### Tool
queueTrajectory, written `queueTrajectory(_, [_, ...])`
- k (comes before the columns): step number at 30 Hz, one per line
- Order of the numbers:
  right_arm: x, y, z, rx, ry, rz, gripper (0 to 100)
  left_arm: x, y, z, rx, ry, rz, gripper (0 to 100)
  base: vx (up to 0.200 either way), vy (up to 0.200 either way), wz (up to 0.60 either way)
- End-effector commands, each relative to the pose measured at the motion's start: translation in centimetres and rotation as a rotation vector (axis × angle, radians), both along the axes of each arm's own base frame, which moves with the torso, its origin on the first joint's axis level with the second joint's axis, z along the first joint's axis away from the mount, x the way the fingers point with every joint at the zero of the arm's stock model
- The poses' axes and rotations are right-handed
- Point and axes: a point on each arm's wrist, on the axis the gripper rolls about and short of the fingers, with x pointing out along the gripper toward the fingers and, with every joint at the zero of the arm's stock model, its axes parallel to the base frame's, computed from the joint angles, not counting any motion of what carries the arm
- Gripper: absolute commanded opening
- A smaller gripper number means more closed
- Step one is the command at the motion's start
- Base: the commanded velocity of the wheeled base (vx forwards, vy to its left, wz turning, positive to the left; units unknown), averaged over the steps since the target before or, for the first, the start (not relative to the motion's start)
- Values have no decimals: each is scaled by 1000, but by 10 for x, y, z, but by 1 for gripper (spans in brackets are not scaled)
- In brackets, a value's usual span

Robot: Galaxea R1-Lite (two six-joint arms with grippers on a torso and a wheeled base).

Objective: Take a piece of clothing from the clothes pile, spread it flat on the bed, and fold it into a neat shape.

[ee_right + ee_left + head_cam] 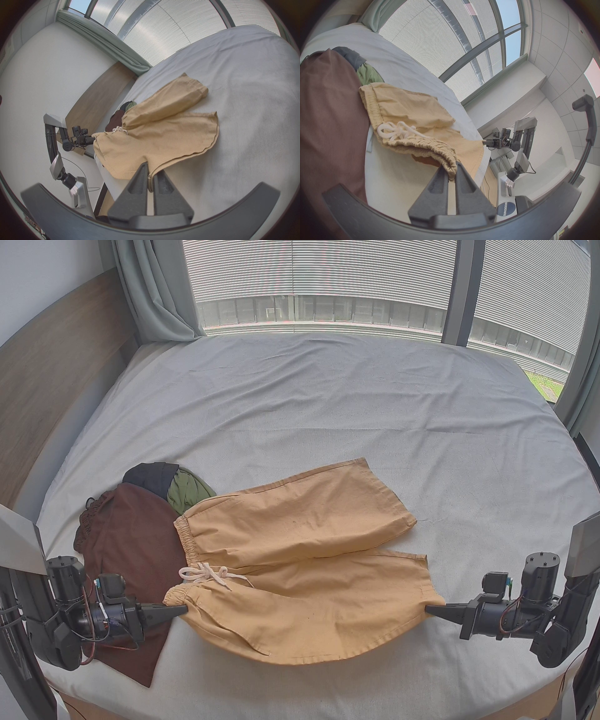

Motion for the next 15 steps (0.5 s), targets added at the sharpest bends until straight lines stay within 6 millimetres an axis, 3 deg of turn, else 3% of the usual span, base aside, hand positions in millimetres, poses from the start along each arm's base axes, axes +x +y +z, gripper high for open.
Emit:
queueTrajectory(1, [11, 3, 13, 33, -69, -10, 0, 12, -7, 16, -6, -61, -5, 0, 0, 0, 0])
queueTrajectory(15, [20, 6, 43, 112, -161, -27, 0, 22, -5, 23, 14, -102, 60, 0, 0, 0, 0])
